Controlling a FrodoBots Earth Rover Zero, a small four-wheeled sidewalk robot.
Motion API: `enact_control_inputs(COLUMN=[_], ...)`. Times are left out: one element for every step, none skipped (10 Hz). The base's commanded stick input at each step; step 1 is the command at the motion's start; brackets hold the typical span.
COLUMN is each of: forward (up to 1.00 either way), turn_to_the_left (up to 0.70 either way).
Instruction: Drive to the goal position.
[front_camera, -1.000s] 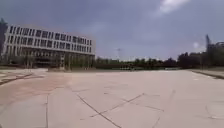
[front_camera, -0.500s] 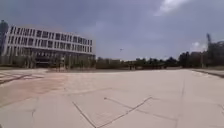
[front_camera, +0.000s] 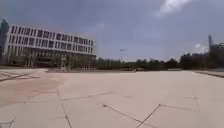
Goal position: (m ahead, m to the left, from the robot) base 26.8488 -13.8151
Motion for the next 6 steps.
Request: enact_control_inputs(forward=[0.7, 0.7, 0.7, 0.7, 0.7, 0.7], turn_to_the_left=[0.0, 0.0, 0.0, 0.0, 0.0, 0.0])
